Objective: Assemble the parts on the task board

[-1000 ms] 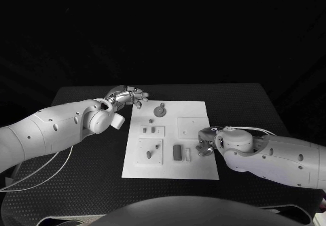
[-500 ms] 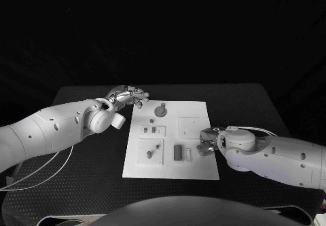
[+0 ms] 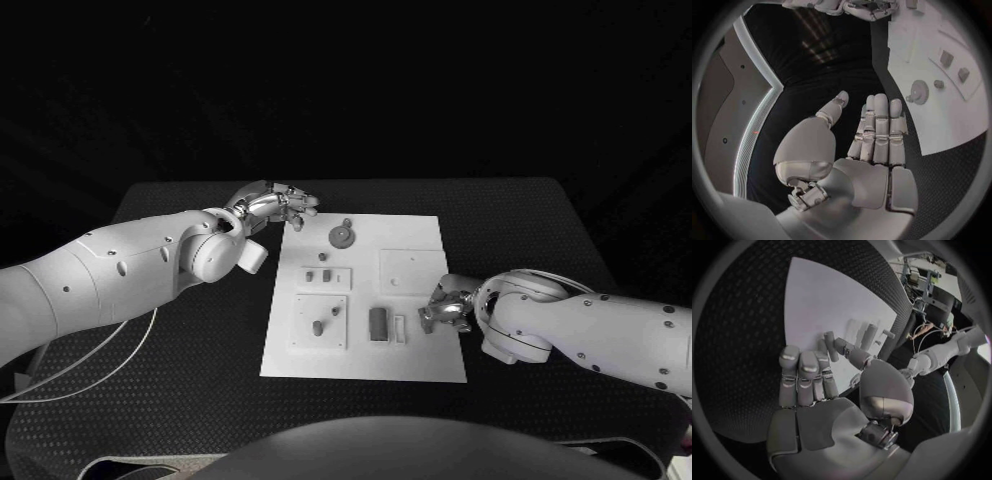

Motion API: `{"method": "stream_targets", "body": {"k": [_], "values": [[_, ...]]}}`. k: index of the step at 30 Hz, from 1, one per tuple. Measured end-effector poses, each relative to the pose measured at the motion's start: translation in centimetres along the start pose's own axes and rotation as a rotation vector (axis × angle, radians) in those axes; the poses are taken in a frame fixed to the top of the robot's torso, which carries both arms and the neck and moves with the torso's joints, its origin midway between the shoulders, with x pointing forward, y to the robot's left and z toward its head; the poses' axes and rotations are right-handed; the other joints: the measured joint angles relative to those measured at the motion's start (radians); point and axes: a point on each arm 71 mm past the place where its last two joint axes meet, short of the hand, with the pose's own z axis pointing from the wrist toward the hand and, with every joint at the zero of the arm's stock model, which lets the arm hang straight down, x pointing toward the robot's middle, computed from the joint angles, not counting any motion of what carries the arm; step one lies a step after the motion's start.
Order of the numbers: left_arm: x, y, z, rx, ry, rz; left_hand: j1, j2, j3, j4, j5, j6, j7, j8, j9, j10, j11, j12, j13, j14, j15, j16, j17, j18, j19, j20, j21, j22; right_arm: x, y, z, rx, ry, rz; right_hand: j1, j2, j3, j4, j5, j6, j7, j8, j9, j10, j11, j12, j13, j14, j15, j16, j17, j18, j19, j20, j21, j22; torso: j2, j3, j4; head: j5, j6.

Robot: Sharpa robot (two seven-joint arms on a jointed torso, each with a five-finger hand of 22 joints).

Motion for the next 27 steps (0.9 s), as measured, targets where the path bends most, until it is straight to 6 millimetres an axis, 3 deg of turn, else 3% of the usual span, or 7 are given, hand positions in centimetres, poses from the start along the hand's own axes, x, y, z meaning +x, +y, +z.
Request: {"method": "stream_targets", "body": {"k": [9,27], "values": [[0.0,-0.1,0.0,0.001,0.002,0.003,0.000,0.000,0.000,0.000,0.000,0.000,0.000,0.000,0.000,0.000,0.000,0.000,0.000,0.000,0.000,0.000,0.000,0.000,0.002,-0.002,0.000,0.000,0.8,0.9,-0.4,0.012,0.081,0.175,0.002,0.009,-0.003,-0.003,0.010,0.003,-0.003,0.001,0.000,0.004,0.004,0.002,0.000,0.003,-0.003,0.000,0.000,0.002,0.005,-0.002,0.000,0.000,0.000,-0.0015,-0.0001,0.001,0.000],[0.1,-0.2,0.1,0.000,0.004,0.005,0.000,0.000,0.000,0.000,0.000,0.000,0.000,0.004,0.000,0.002,-0.002,0.000,0.000,0.000,0.000,0.000,0.000,0.000,0.002,-0.002,0.000,0.001,1.2,1.6,0.0,0.028,0.099,0.223,-0.002,0.013,-0.006,-0.006,0.013,0.003,-0.003,0.001,0.000,0.004,0.004,0.001,0.001,0.003,-0.003,0.000,0.000,0.003,0.005,-0.002,0.000,-0.001,0.001,0.0003,0.0002,0.002,0.000]]}}
